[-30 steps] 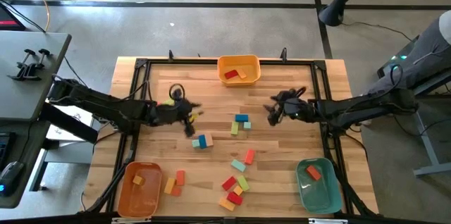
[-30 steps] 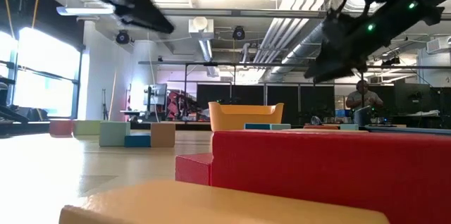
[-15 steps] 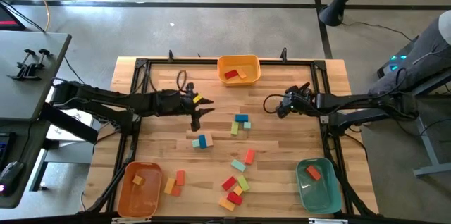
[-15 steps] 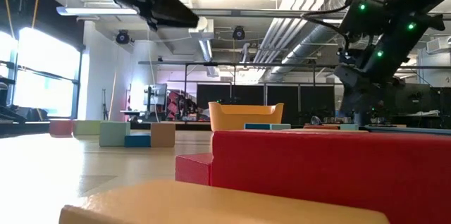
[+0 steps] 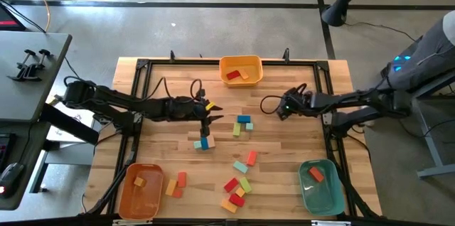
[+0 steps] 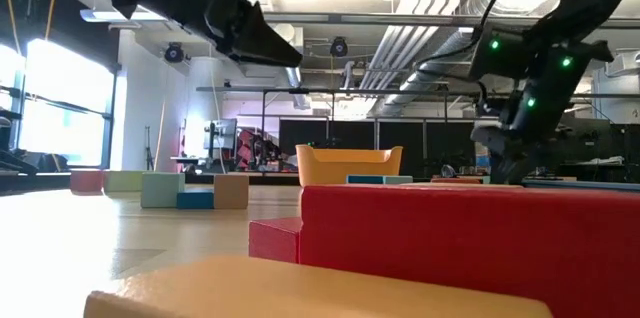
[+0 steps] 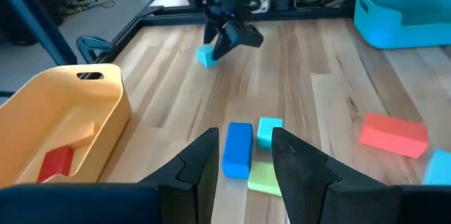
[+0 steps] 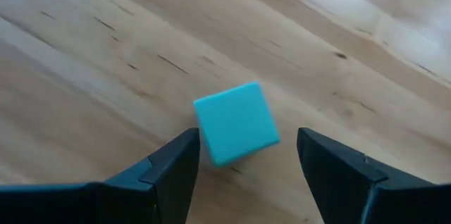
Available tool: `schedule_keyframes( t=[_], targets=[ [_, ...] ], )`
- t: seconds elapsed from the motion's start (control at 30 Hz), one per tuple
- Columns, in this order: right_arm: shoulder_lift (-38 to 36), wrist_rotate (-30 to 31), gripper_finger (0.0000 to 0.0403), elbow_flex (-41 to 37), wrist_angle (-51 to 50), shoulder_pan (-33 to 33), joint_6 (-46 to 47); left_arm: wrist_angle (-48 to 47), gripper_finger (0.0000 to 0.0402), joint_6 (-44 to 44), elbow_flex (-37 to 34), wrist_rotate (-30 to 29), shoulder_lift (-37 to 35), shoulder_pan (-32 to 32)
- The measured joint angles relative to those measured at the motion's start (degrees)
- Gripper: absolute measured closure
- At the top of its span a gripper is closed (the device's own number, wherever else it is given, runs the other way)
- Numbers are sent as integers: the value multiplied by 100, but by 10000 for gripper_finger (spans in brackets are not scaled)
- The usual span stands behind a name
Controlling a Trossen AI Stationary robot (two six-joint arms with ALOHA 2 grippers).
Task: Sort blocks by size
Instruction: Put the light blue square block into the orange bin
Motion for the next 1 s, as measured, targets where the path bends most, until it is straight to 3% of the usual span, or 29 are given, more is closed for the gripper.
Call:
schedule_keyframes(
  t=[0.13, 0.4, 0.73, 0.87, 1.0],
  targets=[
    [335, -91, 180, 0, 282, -63, -108, 129, 284, 147, 0, 0, 57, 44],
    [644, -180, 273, 15, 989, -33, -512, 230, 284, 349, 2, 20, 60, 102],
    [655, -429, 272, 2, 2165, 779, -1192, 224, 284, 546, 2, 35, 60, 107],
    [655, -858, 269, 2, 3111, 1203, -1934, 181, 284, 1039, 2, 36, 60, 109],
    [655, -1618, 268, 2, 4295, 1386, -2558, 66, 284, 2090, 2, 165, 60, 87]
  ],
)
